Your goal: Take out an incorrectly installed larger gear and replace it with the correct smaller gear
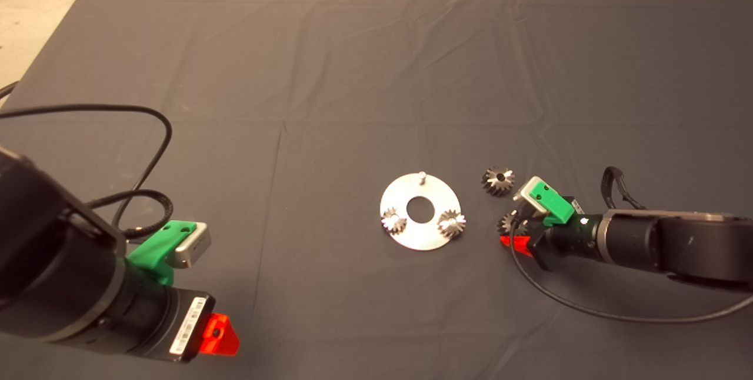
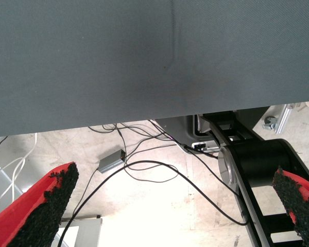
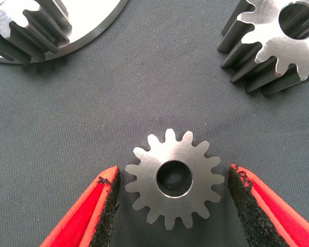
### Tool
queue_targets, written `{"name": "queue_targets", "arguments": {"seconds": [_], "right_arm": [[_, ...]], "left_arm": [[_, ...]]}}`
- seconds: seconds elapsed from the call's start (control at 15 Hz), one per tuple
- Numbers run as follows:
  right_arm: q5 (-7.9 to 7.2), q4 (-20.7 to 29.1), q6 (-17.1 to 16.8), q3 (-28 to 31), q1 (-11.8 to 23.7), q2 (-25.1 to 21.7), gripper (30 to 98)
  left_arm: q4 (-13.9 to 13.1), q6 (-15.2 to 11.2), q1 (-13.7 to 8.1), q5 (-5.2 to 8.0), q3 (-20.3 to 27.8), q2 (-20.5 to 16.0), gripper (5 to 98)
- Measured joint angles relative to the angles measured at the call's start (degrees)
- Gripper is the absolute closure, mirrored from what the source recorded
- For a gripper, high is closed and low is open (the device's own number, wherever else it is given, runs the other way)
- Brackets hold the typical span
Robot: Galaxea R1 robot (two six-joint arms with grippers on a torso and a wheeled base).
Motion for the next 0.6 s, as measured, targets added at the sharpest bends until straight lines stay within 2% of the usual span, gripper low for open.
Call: {"name": "queue_targets", "arguments": {"seconds": [0.07, 0.27, 0.4, 0.53, 0.6], "right_arm": [[-0.01, 0.0, 0.0, 0.0, 0.0, 0.0, 76.5], [0.00, 0.0, 0.0, 0.0, 0.0, 0.0, 77.5], [0.03, 0.0, 0.4, 0.0, 0.0, 0.0, 82.6], [0.03, 0.0, 0.6, 0.0, 0.0, 0.0, 82.6], [0.05, 0.0, 0.6, 0.0, 0.0, 0.0, 84.8]], "left_arm": [[0.0, 0.0, 0.0, 0.00, 0.0, 0.0, 5.8], [0.0, 0.0, 0.0, 0.00, 0.0, 0.0, 5.8], [0.0, 0.0, 0.0, 0.00, 0.0, 0.0, 5.8], [0.0, 0.0, 0.1, 0.00, 0.0, 0.0, 5.8], [0.0, 0.0, 0.3, 0.00, 0.0, 0.0, 5.8]]}}
